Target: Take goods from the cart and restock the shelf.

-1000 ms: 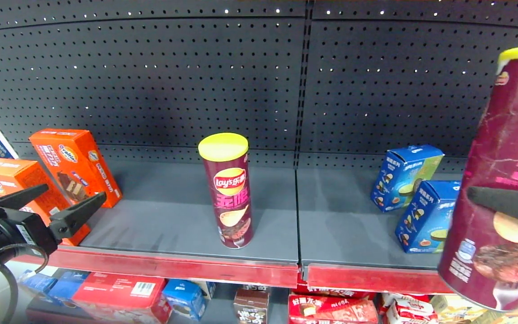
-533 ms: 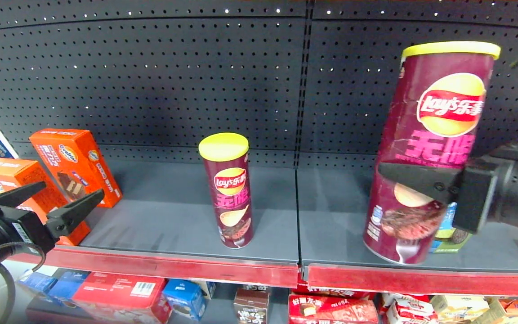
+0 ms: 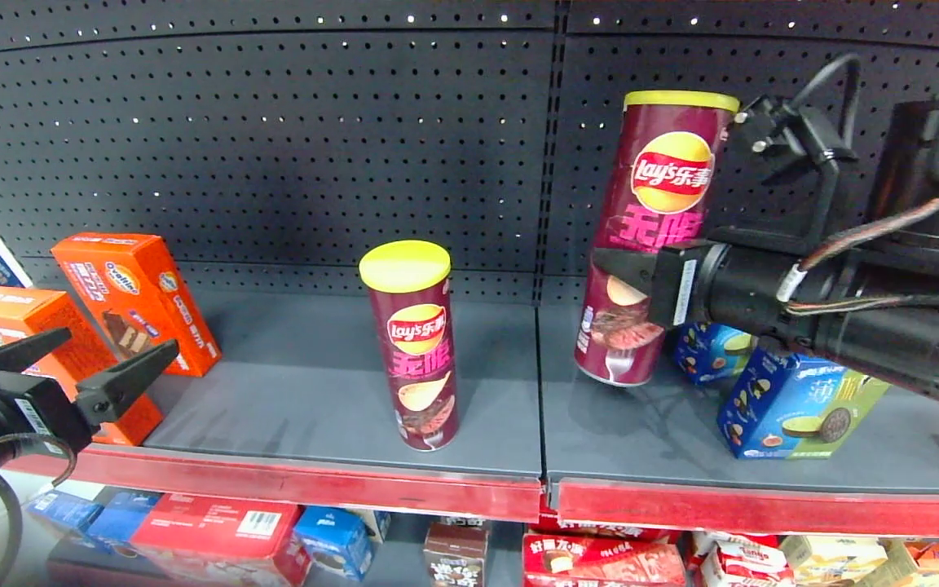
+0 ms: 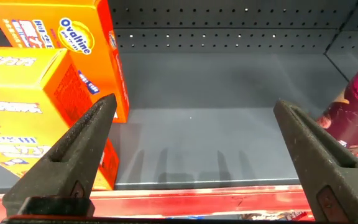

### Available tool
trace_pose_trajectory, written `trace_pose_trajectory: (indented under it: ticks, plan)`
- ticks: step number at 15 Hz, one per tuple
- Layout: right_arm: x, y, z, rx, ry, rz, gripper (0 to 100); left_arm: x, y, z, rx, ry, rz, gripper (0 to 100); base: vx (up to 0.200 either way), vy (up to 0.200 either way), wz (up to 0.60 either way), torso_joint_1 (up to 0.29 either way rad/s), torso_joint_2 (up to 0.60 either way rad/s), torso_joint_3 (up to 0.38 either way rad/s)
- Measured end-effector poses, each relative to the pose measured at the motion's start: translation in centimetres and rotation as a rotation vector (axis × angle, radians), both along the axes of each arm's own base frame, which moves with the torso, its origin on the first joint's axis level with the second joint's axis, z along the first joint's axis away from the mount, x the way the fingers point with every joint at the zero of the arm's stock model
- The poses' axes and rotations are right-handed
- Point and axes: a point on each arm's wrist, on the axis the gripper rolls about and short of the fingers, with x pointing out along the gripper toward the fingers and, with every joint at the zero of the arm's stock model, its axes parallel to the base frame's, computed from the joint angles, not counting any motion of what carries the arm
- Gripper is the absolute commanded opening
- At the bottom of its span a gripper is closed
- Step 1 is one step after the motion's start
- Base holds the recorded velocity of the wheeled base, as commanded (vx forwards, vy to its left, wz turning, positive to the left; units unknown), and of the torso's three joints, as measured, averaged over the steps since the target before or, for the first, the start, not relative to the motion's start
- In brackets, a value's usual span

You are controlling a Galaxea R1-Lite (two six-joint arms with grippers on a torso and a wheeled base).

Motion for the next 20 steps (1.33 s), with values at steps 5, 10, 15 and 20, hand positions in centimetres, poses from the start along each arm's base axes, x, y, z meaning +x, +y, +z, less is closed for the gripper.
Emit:
trace_pose_trajectory:
  ticks: [5, 10, 15, 20]
  plan:
    - [5.1, 1.8, 0.3, 0.015, -0.027, 0.005, 0, 0.0, 0.3, 0.1, 0.001, -0.002, 0.018, 100, 0.000, 0.000, 0.00, 0.000, 0.00, 0.000]
    - [8.8, 2.9, -1.2, -0.050, -0.035, 0.036, 0, 0.0, 0.4, 0.2, 0.009, -0.008, 0.023, 100, 0.000, 0.000, 0.00, 0.000, 0.00, 0.000]
    - [11.7, 3.3, -2.7, -0.088, -0.032, 0.031, 0, 0.0, 0.5, 0.3, 0.029, -0.014, 0.023, 100, 0.000, 0.000, 0.00, 0.000, 0.00, 0.000]
    - [13.0, 4.5, -4.1, -0.096, -0.017, 0.067, 0, 0.0, 0.6, 0.2, 0.029, -0.011, 0.032, 100, 0.000, 0.000, 0.00, 0.000, 0.00, 0.000]
